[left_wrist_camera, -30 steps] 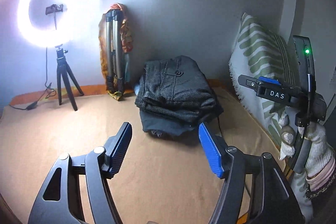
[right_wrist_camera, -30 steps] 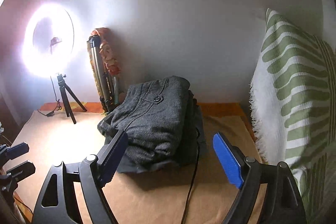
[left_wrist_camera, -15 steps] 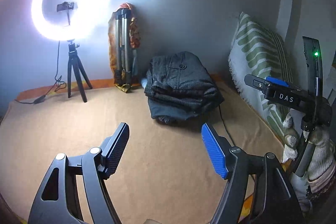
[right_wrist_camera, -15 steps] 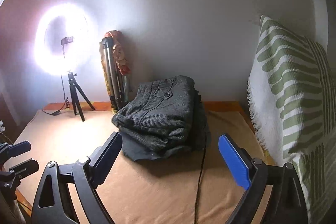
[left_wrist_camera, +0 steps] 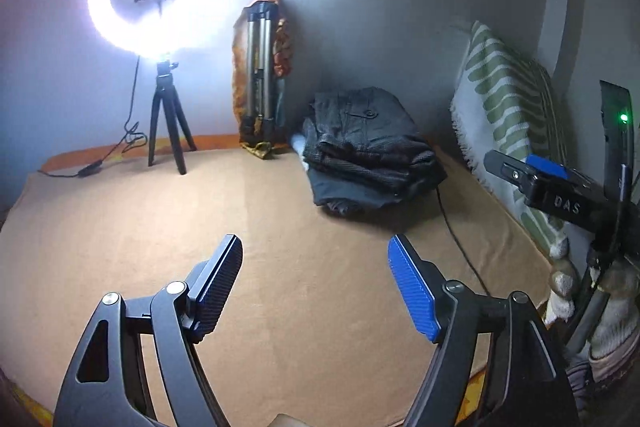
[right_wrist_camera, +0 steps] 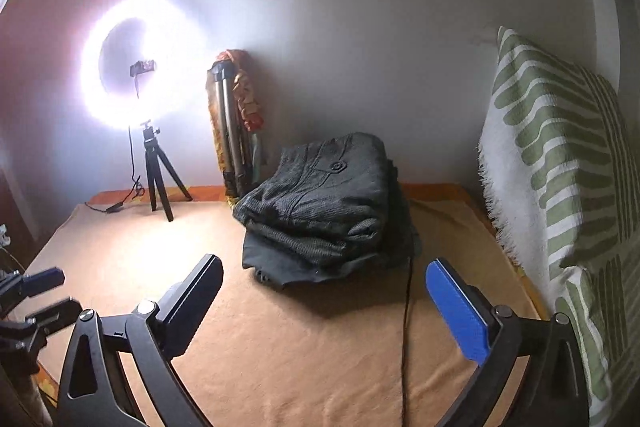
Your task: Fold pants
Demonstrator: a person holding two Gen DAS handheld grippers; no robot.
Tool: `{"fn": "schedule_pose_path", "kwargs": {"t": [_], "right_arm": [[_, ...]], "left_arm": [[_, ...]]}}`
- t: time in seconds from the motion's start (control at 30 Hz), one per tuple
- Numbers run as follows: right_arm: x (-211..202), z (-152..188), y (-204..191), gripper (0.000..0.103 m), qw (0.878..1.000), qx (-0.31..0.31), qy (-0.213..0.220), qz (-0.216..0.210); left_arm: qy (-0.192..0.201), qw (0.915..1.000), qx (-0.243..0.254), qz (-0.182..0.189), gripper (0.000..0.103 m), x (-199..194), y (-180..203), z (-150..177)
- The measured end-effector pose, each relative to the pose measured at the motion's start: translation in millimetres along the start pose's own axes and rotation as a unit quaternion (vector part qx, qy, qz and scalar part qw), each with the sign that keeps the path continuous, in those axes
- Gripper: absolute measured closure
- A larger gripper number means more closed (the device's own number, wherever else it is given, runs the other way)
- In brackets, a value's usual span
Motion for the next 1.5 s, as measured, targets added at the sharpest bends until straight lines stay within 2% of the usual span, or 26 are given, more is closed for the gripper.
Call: {"fn": "schedule_pose_path", "kwargs": {"t": [0.2, 0.27, 0.43, 0.77, 1.5], "right_arm": [[5, 8, -7, 0.000, 1.000, 0.002, 0.000, -0.002], [7, 10, -8, 0.000, 1.000, 0.003, 0.001, -0.003], [11, 14, -7, 0.000, 1.000, 0.012, 0.007, 0.001], [26, 22, -11, 0.000, 1.000, 0.009, -0.006, 0.005], [26, 23, -14, 0.000, 1.000, 0.017, -0.005, 0.004]], "left_arm": [[0.008, 0.9999, 0.005, -0.013, 0.026, -2, -6, 0], [0.014, 0.9997, 0.010, -0.020, 0.021, -4, -7, 0], [0.015, 0.9993, 0.018, -0.030, 0.021, -2, -10, 2], [0.009, 0.9988, 0.000, -0.049, 0.020, 0, -27, 5], [0.002, 0.9988, 0.000, -0.049, 0.020, 1, -26, 9]]}}
Point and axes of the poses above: each gripper's, at about its wrist camera, not at the fingertips, and x roughly the way its jaws point, y to its right, z to its underside, the point moved 8 cm from there along x, roughly the way its jaws point, and after that the axes turned 3 degrees about -y, right-handed, at the moved point
